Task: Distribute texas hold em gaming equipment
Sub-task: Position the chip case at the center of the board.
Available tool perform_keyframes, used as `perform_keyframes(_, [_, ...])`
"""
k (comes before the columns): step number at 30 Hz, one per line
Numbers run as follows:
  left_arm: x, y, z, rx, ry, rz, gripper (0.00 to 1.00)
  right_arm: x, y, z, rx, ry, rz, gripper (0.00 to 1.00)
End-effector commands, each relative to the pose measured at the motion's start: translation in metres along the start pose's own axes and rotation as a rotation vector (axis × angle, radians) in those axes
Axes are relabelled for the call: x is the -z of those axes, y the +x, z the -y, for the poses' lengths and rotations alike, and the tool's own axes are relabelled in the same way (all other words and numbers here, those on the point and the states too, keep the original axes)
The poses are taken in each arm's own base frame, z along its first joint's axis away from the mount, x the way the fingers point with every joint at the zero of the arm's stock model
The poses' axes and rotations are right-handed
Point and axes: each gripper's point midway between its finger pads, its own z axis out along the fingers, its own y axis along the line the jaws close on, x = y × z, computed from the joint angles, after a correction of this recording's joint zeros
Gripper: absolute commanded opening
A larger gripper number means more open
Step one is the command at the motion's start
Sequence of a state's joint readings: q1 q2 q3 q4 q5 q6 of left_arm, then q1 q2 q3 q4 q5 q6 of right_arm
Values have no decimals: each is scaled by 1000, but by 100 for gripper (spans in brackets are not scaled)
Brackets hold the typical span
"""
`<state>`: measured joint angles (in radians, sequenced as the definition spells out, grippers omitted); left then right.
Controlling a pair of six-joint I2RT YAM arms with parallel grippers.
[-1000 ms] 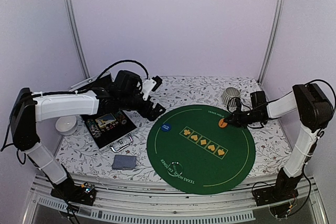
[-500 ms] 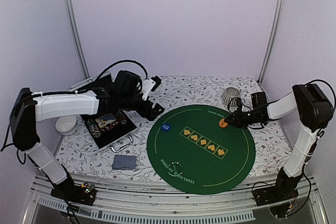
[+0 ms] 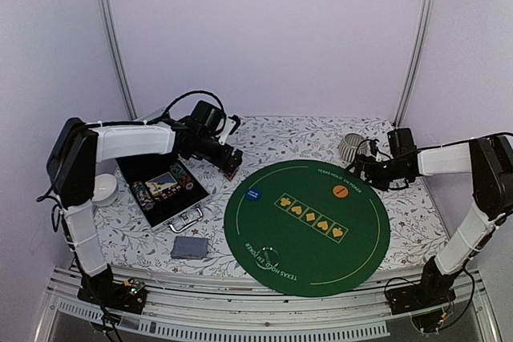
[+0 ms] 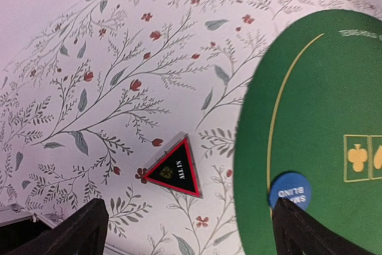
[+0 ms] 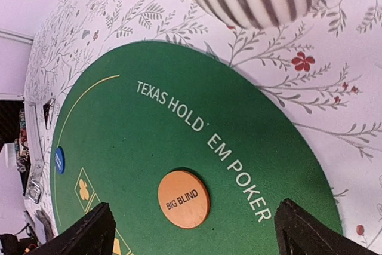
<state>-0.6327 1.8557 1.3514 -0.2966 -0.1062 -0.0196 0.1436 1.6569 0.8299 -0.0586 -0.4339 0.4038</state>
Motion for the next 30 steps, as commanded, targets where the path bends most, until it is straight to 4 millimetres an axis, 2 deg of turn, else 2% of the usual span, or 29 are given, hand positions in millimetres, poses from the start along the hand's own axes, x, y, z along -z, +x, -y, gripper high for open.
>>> perform_keyframes(1, [-43,39,-30,50,-72,-191,98,15,-6,-11,101,93,22,99])
perform_keyframes(5, [-60,40,-39,82,-66,-212,98,21,-3,-20,120,84,18,99])
perform_keyframes(10, [-51,35,-35,94,-37,-182,98,29,-2,-32,142,72,30,99])
perform_keyframes(13, [-33,29,-35,112,-34,-143,98,34,-2,-44,162,61,33,99])
perform_keyframes(15, [-6,13,-39,133,-43,-75,98,37,-1,-52,178,49,31,99])
perform_keyframes(18, [23,8,-36,165,-28,-18,98,41,-1,-67,205,25,33,99])
perform_keyframes(25, [73,31,-2,163,7,-63,98,51,-1,-105,265,-25,37,99])
perform_keyframes(30, [104,48,4,166,-10,-89,98,56,-2,-131,321,-57,46,99])
